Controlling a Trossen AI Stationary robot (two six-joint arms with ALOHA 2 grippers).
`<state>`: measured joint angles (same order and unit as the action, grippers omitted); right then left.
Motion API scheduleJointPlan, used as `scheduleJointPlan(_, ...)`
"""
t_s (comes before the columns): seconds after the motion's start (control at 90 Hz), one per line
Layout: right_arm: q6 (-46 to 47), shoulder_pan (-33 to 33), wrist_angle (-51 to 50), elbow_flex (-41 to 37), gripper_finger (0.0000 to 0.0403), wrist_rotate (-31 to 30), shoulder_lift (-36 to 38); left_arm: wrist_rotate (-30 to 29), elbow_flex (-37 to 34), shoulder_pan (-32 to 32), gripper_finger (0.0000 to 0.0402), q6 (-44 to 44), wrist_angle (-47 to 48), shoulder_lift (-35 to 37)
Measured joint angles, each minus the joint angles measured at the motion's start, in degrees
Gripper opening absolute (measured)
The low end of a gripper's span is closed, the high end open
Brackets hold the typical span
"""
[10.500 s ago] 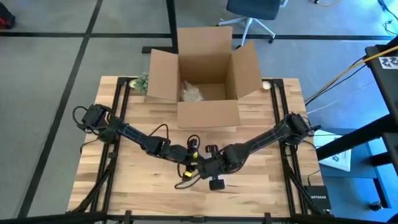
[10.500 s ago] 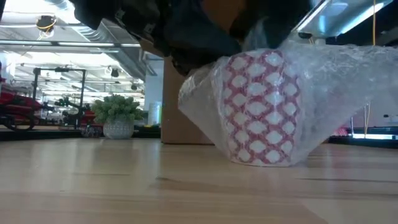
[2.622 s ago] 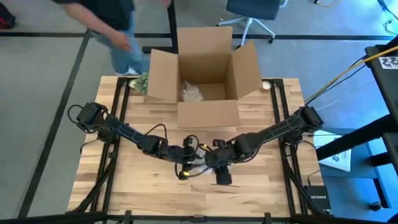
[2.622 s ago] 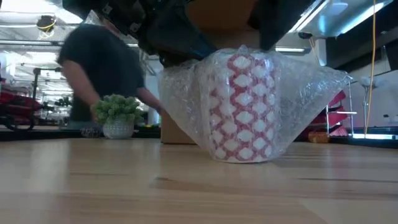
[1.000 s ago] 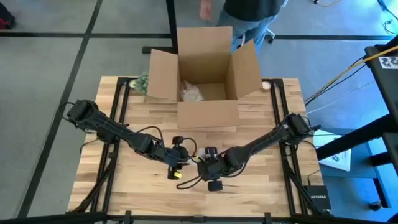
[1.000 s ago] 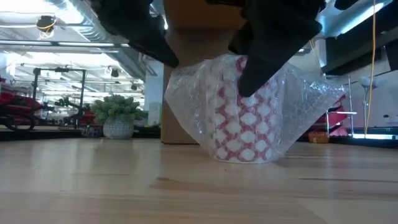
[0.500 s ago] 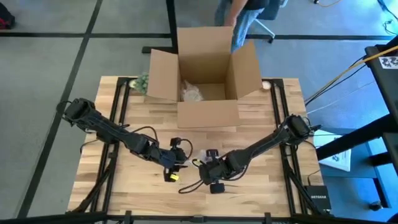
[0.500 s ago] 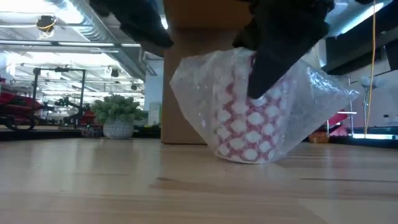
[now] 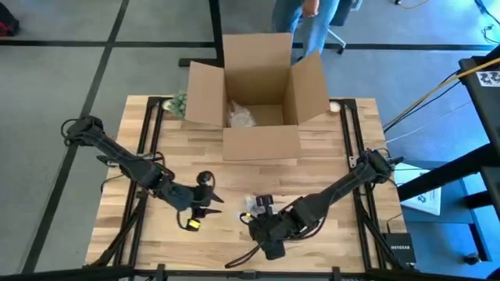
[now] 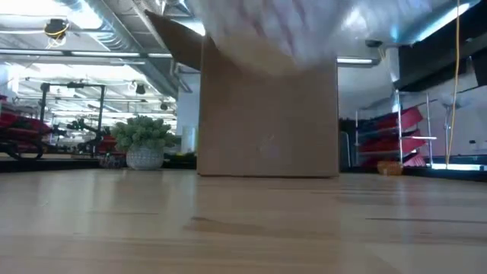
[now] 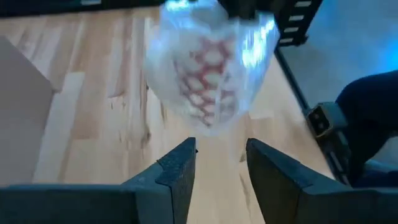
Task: Wrap mug
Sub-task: Put the red mug into the box
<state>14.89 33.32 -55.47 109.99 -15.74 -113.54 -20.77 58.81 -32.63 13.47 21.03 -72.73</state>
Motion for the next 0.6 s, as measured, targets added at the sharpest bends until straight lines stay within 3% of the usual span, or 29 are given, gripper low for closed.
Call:
scheduleJointPlan(0.289,-7.19,0.94,-2.40,12.70,0.0007,-5.79,0.16,-1.49,0.01,-1.60,0.0127,-0.36,1.37,4.88)
scheduleJointPlan(0.6,-18.03,0.51,-3.38,23.69,0.0007,-13.47,0.19,-1.45,0.00,-1.60,0.0127,-0.36,2.06,5.12)
